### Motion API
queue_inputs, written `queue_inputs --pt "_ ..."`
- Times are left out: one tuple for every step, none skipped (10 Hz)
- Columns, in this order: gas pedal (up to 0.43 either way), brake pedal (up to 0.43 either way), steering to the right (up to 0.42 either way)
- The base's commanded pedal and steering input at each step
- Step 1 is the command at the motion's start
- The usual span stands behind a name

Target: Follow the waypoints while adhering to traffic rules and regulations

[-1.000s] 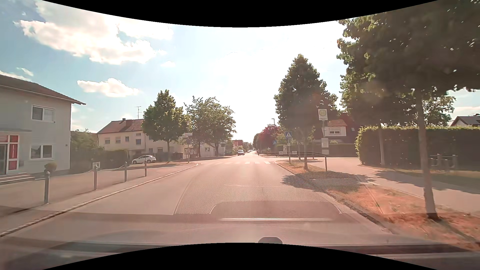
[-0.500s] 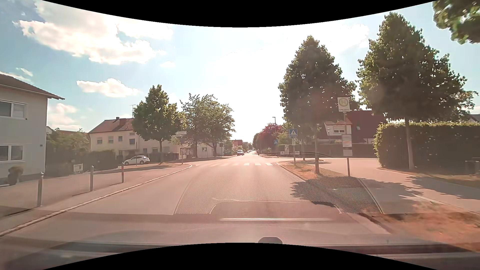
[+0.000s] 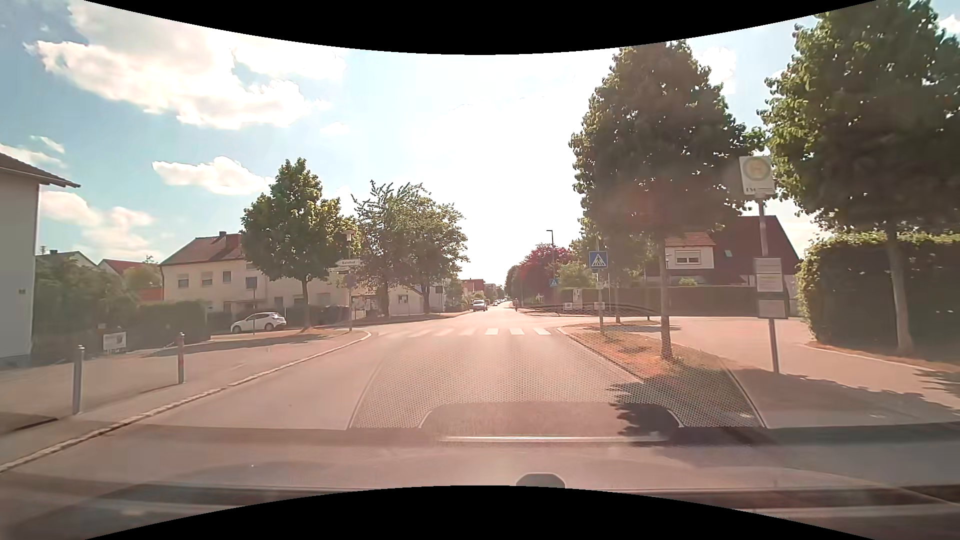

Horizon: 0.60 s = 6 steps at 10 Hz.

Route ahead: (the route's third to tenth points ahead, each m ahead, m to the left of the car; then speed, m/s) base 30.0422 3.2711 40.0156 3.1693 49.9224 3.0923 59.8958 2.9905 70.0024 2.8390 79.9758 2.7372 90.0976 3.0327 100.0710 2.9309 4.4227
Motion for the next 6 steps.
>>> queue_inputs --pt "0.047 0.0 0.0" --pt "0.047 0.0 0.0" --pt "0.047 0.0 0.0" --pt "0.059 0.0 0.0" --pt "0.059 0.0 0.0" --pt "0.059 0.0 0.0"
